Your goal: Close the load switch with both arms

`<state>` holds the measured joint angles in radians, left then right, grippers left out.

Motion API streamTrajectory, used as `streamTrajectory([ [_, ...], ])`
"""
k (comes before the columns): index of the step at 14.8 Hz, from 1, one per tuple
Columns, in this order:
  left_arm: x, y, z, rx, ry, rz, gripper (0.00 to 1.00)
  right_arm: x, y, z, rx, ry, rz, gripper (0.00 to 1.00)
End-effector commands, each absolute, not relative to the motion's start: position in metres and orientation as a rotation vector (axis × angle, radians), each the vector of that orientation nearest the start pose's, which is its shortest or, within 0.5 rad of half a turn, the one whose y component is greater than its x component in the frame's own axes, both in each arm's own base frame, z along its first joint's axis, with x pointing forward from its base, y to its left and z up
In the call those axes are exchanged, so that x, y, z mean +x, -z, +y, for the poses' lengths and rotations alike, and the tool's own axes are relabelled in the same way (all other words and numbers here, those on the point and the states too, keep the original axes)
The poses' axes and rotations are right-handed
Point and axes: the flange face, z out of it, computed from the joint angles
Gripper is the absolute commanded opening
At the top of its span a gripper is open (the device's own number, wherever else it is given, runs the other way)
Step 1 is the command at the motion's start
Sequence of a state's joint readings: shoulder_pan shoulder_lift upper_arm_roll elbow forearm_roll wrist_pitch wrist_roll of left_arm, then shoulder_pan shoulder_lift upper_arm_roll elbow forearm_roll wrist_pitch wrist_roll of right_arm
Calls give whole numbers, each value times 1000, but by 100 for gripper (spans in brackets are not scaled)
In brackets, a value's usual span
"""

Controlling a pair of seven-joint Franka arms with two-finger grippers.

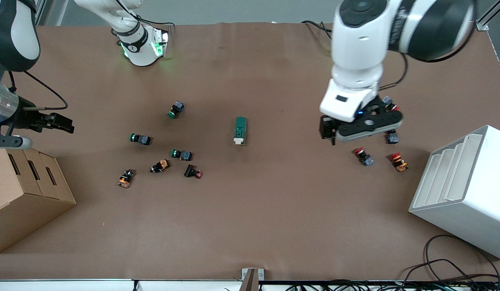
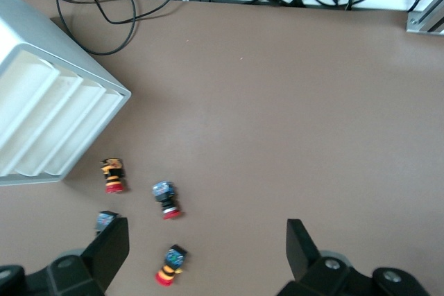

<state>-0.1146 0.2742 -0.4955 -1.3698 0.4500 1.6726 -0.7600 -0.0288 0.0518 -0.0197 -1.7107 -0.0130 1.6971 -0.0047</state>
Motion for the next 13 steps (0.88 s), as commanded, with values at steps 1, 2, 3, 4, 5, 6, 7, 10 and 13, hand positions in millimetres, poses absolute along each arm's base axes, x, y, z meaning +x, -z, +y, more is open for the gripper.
streamTrajectory([
  [1,563,-619,-256,-2935,328,-155,100,558,-552,-32,-3123,-78,94,100],
  [2,563,-628,-241,-2976,303,-136,100,557,-553,-31,-3118,-76,93,100],
  [3,565,-635,-222,-3009,279,-111,100,558,-552,-29,-3118,-78,93,100],
  [4,566,-643,-199,-3040,251,-82,100,558,-553,-28,-3120,-76,90,100],
  [5,564,-651,-180,-3066,230,-49,100,558,-555,-27,-3120,-69,88,100],
  [6,562,-657,-166,-3087,200,-12,100,559,-558,-25,-3121,-59,83,100],
  [7,560,-661,-149,-3105,170,-5,100,560,-564,-25,-3121,-47,85,100],
  [10,554,-671,-100,-3171,88,41,100,558,-582,-24,-3121,-57,84,100],
  [13,546,-678,-64,-3192,27,59,100,558,-601,-22,-3115,-59,58,100],
])
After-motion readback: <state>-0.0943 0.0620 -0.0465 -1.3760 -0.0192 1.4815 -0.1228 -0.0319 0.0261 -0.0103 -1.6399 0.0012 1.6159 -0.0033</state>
